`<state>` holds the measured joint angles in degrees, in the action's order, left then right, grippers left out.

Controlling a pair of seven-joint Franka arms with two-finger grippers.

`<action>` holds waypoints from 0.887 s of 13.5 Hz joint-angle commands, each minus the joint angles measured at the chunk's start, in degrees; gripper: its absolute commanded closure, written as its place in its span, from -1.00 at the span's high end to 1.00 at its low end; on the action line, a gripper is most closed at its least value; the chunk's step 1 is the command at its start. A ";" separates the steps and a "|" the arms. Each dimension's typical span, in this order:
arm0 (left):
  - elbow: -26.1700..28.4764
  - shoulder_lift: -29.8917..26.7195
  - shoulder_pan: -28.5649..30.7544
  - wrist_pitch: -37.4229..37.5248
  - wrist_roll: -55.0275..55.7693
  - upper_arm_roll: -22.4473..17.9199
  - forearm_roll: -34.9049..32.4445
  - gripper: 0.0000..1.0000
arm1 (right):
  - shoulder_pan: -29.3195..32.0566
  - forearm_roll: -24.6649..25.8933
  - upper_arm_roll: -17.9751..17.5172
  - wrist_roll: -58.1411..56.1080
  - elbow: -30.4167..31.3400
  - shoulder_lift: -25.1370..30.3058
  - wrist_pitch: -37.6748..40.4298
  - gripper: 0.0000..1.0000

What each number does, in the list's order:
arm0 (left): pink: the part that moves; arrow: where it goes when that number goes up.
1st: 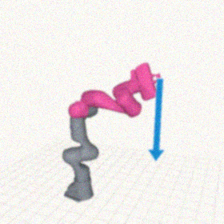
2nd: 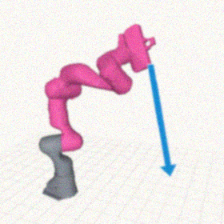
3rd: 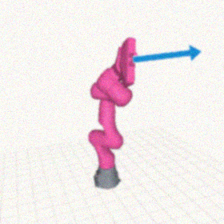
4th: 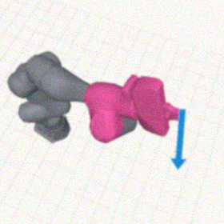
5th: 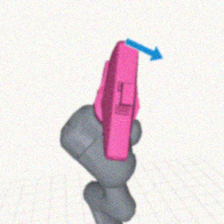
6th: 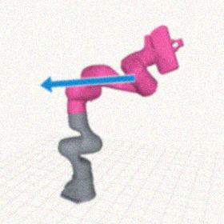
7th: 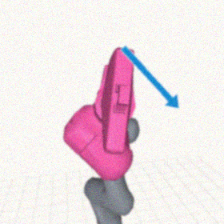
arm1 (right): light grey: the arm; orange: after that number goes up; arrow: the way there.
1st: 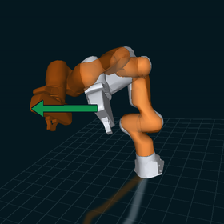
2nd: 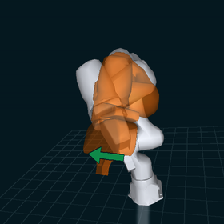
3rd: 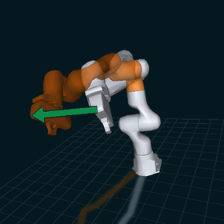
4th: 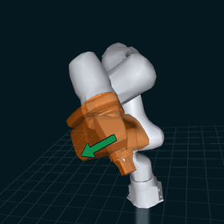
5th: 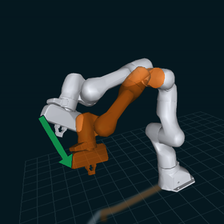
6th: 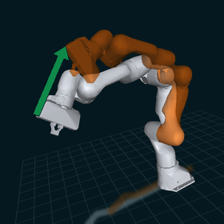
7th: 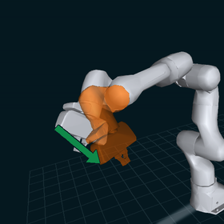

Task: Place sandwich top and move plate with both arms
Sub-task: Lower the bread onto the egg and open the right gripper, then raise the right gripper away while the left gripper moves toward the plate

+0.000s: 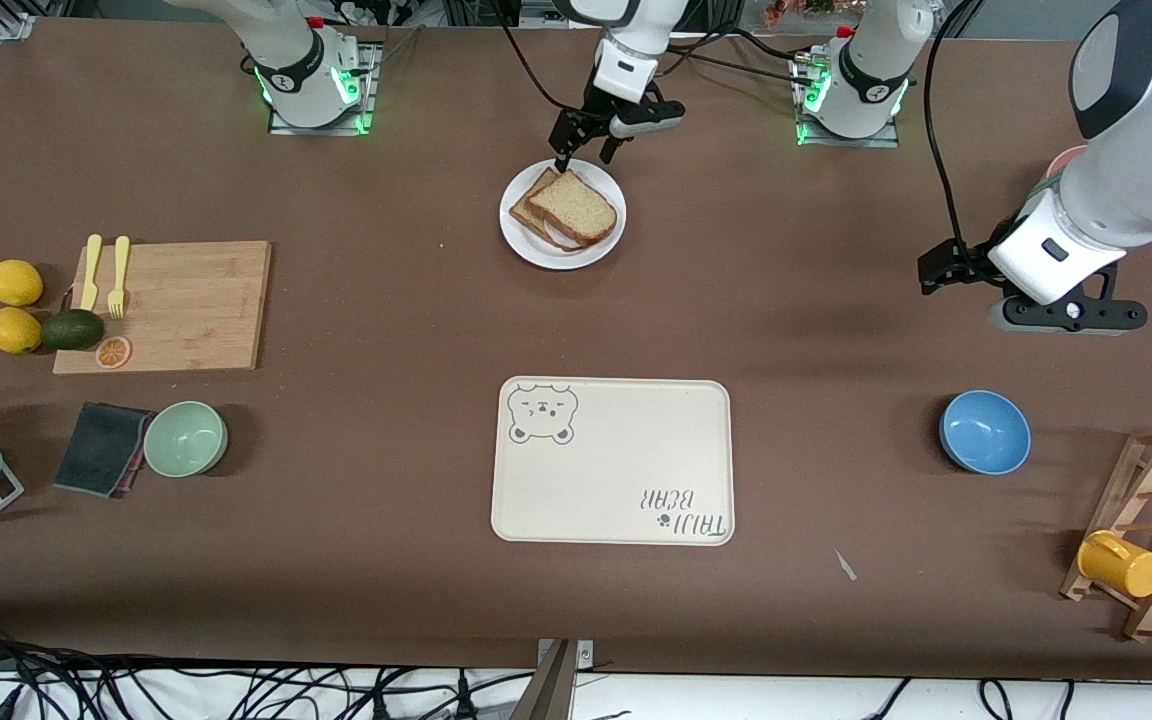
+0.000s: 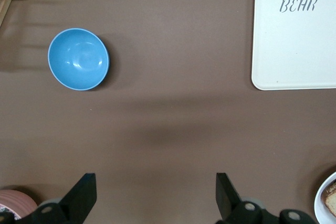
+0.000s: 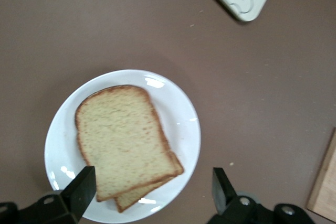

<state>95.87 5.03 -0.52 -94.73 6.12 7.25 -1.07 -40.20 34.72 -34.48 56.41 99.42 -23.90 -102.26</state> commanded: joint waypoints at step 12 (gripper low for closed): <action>-1.47 8.49 -0.98 -6.69 -0.05 4.69 -0.51 1.00 | 33.85 -26.37 7.84 -18.87 9.75 26.01 0.48 0.99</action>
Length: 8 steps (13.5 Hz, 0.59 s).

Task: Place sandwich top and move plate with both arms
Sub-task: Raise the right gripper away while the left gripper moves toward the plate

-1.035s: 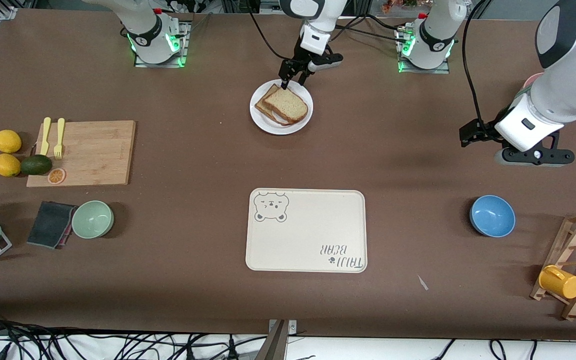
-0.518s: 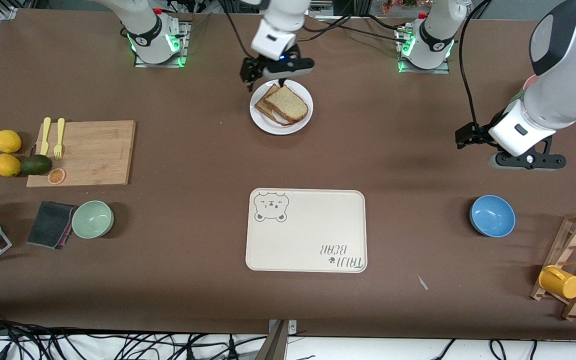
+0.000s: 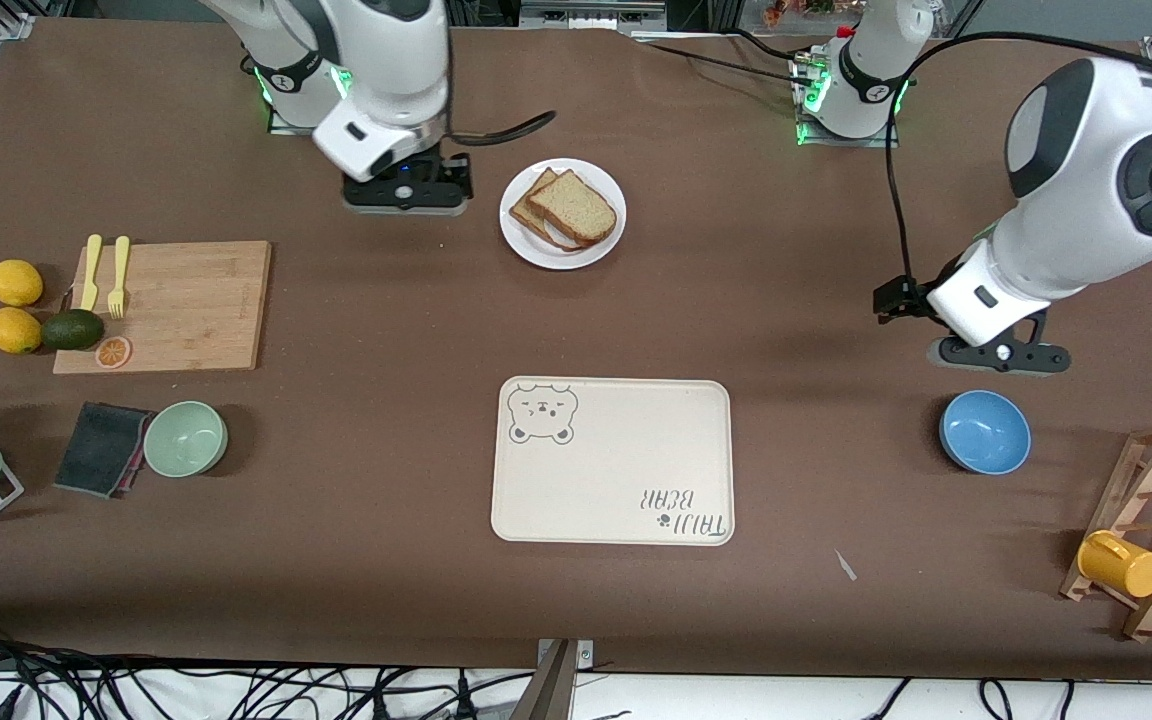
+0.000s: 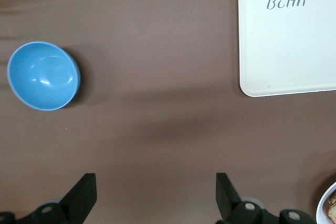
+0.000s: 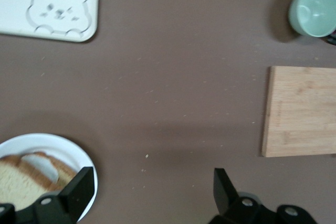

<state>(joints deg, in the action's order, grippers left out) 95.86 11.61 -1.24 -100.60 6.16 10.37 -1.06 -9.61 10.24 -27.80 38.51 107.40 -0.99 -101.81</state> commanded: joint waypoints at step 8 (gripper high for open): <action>-0.15 5.00 0.18 -1.27 -0.97 10.10 -0.34 1.00 | 12.86 -9.35 8.36 -12.92 -4.30 3.80 2.74 0.99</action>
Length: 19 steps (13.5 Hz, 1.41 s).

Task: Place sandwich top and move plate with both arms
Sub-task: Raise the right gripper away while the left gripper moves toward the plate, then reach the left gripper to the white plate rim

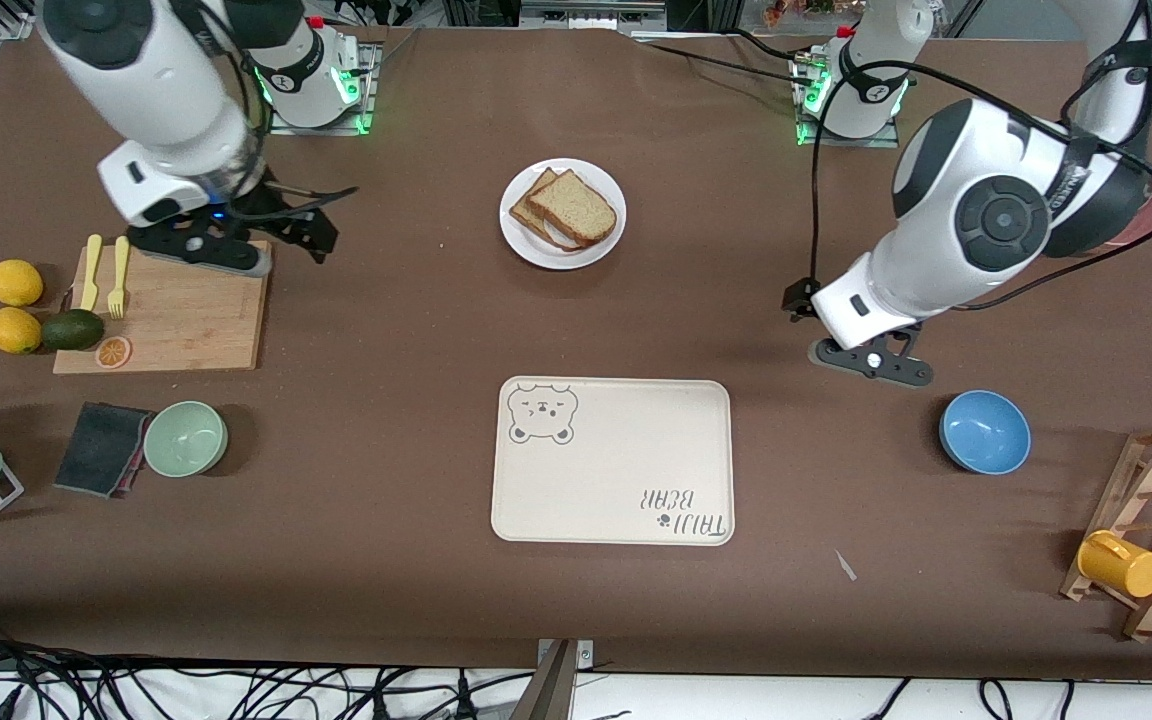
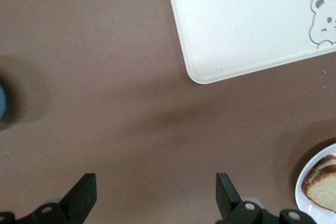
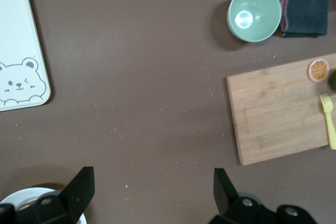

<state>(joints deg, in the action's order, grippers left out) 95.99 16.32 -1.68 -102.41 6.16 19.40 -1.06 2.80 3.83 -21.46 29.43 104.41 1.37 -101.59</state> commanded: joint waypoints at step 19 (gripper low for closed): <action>0.43 8.55 0.01 -2.70 -2.12 1.17 30.31 1.00 | 5.29 -2.24 11.09 -28.54 -11.77 0.57 11.33 1.00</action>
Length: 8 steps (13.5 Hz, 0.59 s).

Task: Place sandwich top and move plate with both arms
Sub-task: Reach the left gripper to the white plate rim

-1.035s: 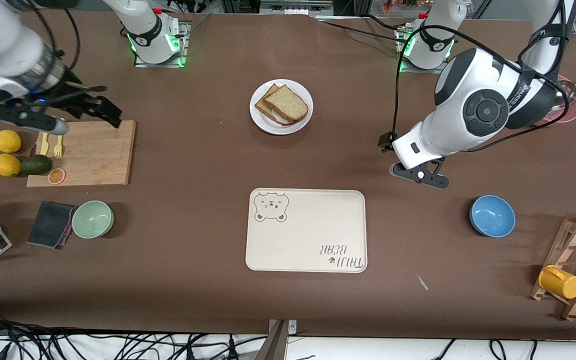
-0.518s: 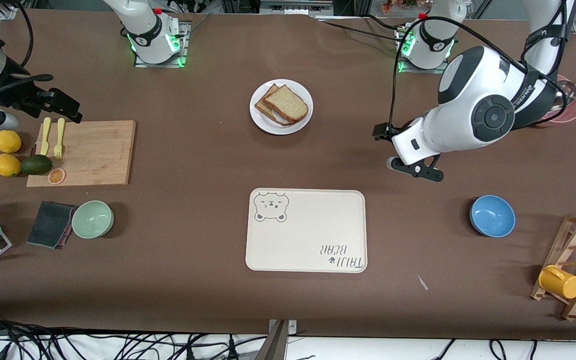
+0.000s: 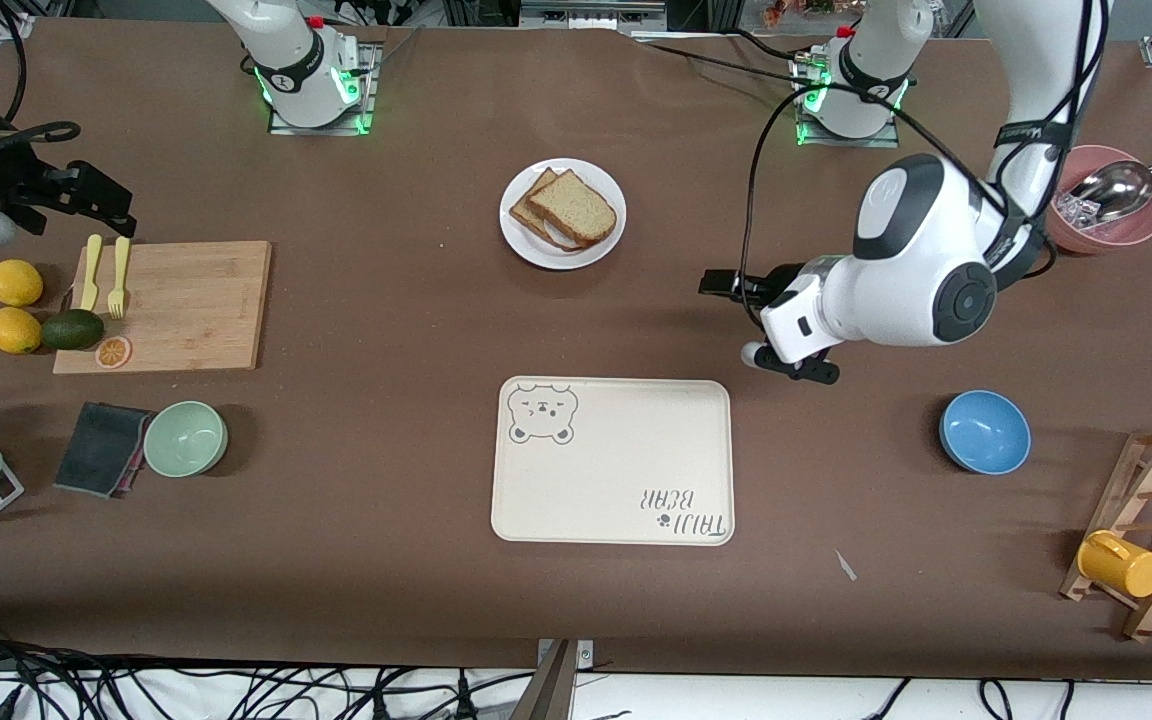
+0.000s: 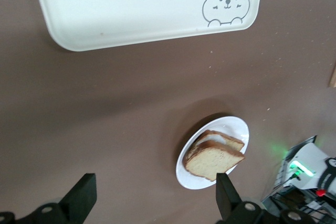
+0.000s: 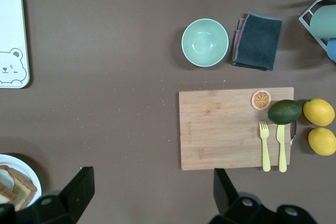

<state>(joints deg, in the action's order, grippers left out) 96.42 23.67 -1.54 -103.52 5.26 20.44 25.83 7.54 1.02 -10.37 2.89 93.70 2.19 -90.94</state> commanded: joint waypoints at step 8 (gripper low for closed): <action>2.10 9.37 -1.01 -3.62 -6.73 0.12 7.73 1.00 | -3.59 0.47 6.24 -6.14 -1.15 -0.35 0.94 1.00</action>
<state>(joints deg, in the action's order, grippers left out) 97.57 31.83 -2.39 -107.01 2.59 20.49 30.53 5.31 1.02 -5.11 -2.57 93.67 2.13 -90.97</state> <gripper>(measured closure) 0.000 0.000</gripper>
